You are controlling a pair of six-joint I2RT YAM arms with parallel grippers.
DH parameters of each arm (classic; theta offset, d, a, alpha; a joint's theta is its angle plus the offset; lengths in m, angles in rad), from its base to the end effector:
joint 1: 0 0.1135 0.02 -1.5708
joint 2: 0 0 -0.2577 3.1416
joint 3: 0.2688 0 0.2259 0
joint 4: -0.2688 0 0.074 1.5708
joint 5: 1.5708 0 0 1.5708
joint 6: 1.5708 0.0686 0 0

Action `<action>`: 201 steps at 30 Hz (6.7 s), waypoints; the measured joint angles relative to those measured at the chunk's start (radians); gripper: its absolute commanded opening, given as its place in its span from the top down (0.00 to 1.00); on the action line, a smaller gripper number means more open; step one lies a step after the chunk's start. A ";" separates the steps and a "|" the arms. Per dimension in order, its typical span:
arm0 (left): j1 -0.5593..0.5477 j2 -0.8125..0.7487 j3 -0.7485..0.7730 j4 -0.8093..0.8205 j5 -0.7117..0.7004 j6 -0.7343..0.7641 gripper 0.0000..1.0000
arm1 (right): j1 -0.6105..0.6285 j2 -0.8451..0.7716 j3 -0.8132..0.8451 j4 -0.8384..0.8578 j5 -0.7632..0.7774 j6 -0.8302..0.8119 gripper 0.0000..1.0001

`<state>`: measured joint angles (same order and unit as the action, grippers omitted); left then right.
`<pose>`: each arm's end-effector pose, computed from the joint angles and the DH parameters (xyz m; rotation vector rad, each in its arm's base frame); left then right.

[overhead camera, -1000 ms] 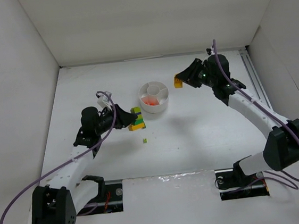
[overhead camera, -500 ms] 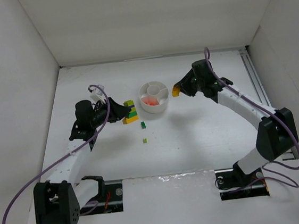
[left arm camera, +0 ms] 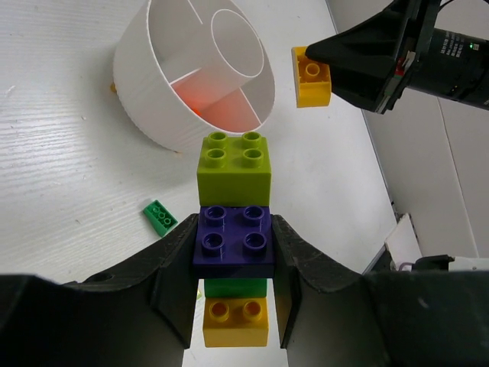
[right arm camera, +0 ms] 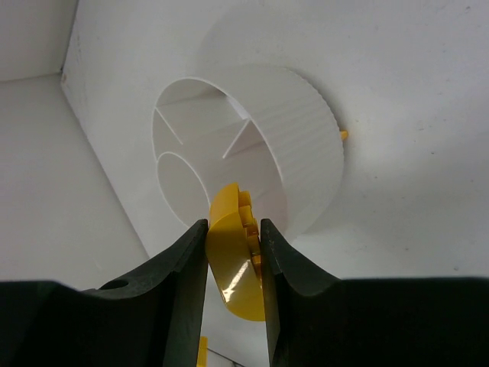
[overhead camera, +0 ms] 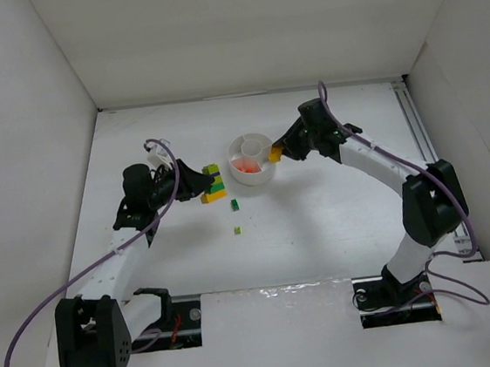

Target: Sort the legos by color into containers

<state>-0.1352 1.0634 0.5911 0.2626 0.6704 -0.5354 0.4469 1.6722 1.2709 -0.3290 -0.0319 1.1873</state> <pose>0.2330 -0.0747 0.2665 0.1392 1.8578 -1.0675 0.3383 0.1646 0.2449 0.8744 2.3015 0.8291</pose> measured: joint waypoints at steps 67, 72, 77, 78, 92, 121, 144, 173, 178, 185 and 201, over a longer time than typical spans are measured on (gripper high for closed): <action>0.072 0.146 -0.057 0.834 0.146 -0.597 0.91 | 0.092 0.051 -0.261 1.125 -0.816 -0.117 0.26; 0.090 0.181 -0.057 0.908 0.134 -0.675 0.94 | 0.129 0.092 -0.197 1.307 -0.842 -0.034 0.25; 0.092 0.210 -0.057 0.923 0.138 -0.719 0.95 | 0.151 0.092 -0.197 1.381 -0.880 -0.016 0.22; 0.092 0.211 -0.057 0.924 0.140 -0.726 0.95 | 0.153 0.092 -0.197 1.381 -0.887 -0.020 0.22; 0.085 0.201 -0.057 0.935 0.173 -0.746 0.96 | 0.117 0.092 -0.224 1.304 -0.892 -0.083 0.23; 0.045 0.171 -0.057 0.923 0.202 -0.736 1.00 | 0.153 0.142 -0.139 1.301 -0.933 -0.149 0.86; 0.083 0.169 0.183 0.145 0.236 0.040 1.00 | -0.001 -0.044 -0.307 0.985 -1.061 -0.442 0.96; 0.011 0.253 0.286 -0.737 -0.064 1.167 0.28 | -0.064 -0.192 -0.183 -0.025 -0.898 -1.367 0.96; 0.011 0.165 0.333 -0.736 0.072 1.167 0.28 | 0.030 -0.191 -0.158 -0.083 -0.885 -1.469 0.96; 0.011 0.165 0.443 -0.728 0.384 1.185 0.29 | 0.153 -0.181 -0.101 -0.102 -0.864 -1.577 0.96; -0.076 0.172 0.444 -0.777 0.638 1.301 0.31 | 0.230 -0.077 0.030 -0.109 -0.811 -1.654 0.97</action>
<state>-0.2115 1.2350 1.0351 -0.5144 1.3083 0.7658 0.6765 1.5951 1.3010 -0.4381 -0.8433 -0.4664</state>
